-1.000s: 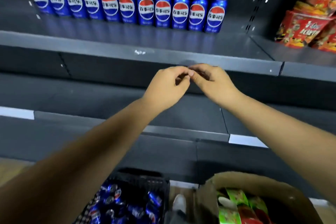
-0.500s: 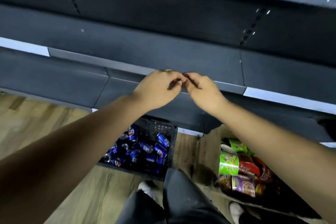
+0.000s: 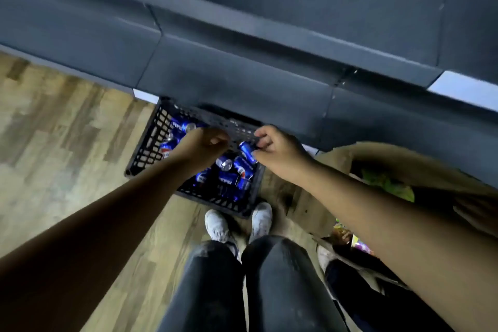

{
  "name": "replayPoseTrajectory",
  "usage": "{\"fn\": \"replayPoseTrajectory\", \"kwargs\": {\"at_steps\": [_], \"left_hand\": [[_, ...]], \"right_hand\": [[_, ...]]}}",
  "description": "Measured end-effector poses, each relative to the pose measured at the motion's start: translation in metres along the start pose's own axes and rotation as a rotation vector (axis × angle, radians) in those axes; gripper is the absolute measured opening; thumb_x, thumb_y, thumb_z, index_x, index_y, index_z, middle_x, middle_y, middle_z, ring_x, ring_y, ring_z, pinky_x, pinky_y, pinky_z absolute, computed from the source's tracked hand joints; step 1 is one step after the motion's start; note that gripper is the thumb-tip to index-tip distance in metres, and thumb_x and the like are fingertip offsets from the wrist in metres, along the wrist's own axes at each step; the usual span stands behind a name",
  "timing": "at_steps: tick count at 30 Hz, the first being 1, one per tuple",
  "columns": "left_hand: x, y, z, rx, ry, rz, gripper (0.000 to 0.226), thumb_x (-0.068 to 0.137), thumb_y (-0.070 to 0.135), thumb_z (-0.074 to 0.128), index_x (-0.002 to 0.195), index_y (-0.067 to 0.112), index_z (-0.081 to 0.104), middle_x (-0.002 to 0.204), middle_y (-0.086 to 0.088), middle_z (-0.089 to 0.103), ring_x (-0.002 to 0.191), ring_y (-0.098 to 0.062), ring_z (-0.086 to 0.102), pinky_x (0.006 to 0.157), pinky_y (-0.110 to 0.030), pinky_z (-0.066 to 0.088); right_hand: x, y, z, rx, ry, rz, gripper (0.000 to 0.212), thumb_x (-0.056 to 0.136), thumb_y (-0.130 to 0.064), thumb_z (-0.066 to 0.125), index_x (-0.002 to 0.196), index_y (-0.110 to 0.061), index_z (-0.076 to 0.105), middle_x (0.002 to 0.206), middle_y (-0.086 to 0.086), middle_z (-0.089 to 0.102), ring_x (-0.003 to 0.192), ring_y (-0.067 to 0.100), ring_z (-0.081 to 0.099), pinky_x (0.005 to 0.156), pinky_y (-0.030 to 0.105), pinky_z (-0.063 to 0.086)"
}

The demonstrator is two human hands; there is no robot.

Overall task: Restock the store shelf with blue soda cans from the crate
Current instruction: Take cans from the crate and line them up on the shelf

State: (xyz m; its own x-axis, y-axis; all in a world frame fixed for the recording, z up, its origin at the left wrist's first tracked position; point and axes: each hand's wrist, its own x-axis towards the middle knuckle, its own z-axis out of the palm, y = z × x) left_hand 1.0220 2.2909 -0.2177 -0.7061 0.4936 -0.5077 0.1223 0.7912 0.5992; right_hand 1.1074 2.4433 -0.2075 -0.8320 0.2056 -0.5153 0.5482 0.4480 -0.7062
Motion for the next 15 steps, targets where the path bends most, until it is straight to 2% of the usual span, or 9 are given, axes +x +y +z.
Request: {"fn": "replayPoseTrajectory", "kwargs": {"at_steps": [2, 5, 7, 9, 12, 15], "left_hand": [[0.010, -0.029, 0.019, -0.059, -0.012, -0.112, 0.017, 0.090, 0.010, 0.054, 0.098, 0.013, 0.069, 0.096, -0.015, 0.069, 0.086, -0.023, 0.064, 0.069, -0.026, 0.044], [0.031, -0.062, 0.047, -0.121, -0.093, -0.247, 0.014, 0.089, 0.009, 0.052, 0.086, 0.016, 0.063, 0.085, -0.015, 0.066, 0.084, -0.030, 0.065, 0.064, -0.026, 0.044], [0.052, -0.080, 0.068, -0.146, -0.161, -0.317, 0.013, 0.090, 0.011, 0.051, 0.088, 0.010, 0.063, 0.080, -0.012, 0.064, 0.081, -0.027, 0.063, 0.057, -0.021, 0.039], [0.074, -0.093, 0.088, -0.188, -0.195, -0.382, 0.016, 0.093, 0.015, 0.050, 0.086, 0.006, 0.062, 0.077, -0.010, 0.062, 0.073, -0.024, 0.060, 0.053, -0.021, 0.037], [0.108, -0.120, 0.125, -0.250, -0.218, -0.481, 0.025, 0.096, 0.020, 0.046, 0.074, 0.013, 0.055, 0.078, -0.009, 0.062, 0.068, -0.018, 0.057, 0.057, -0.025, 0.040], [0.136, -0.151, 0.163, -0.317, -0.275, -0.622, 0.020, 0.097, 0.021, 0.042, 0.082, 0.014, 0.053, 0.074, -0.001, 0.058, 0.065, -0.012, 0.054, 0.061, -0.026, 0.040]], "right_hand": [[0.014, 0.021, 0.019, 0.018, -0.054, 0.042, 0.039, 0.088, -0.013, 0.058, 0.125, -0.012, 0.051, 0.104, 0.002, 0.054, 0.091, 0.018, 0.055, 0.085, 0.031, 0.045], [0.034, 0.050, 0.047, -0.009, -0.106, 0.078, 0.038, 0.087, -0.015, 0.059, 0.124, -0.014, 0.052, 0.101, 0.000, 0.055, 0.092, 0.022, 0.057, 0.088, 0.035, 0.048], [0.050, 0.069, 0.068, -0.044, -0.174, 0.084, 0.040, 0.085, -0.015, 0.061, 0.124, -0.015, 0.051, 0.105, 0.002, 0.057, 0.098, 0.025, 0.059, 0.089, 0.037, 0.048], [0.066, 0.086, 0.090, -0.077, -0.235, 0.100, 0.042, 0.086, -0.016, 0.060, 0.127, -0.014, 0.049, 0.111, 0.004, 0.057, 0.104, 0.025, 0.058, 0.090, 0.033, 0.048], [0.097, 0.113, 0.129, -0.112, -0.253, 0.125, 0.036, 0.087, -0.015, 0.057, 0.122, -0.011, 0.050, 0.117, 0.011, 0.059, 0.107, 0.029, 0.057, 0.088, 0.034, 0.047], [0.123, 0.138, 0.165, -0.042, -0.225, 0.170, 0.028, 0.087, -0.012, 0.057, 0.114, -0.004, 0.054, 0.118, 0.014, 0.060, 0.109, 0.030, 0.056, 0.090, 0.035, 0.045]]}}
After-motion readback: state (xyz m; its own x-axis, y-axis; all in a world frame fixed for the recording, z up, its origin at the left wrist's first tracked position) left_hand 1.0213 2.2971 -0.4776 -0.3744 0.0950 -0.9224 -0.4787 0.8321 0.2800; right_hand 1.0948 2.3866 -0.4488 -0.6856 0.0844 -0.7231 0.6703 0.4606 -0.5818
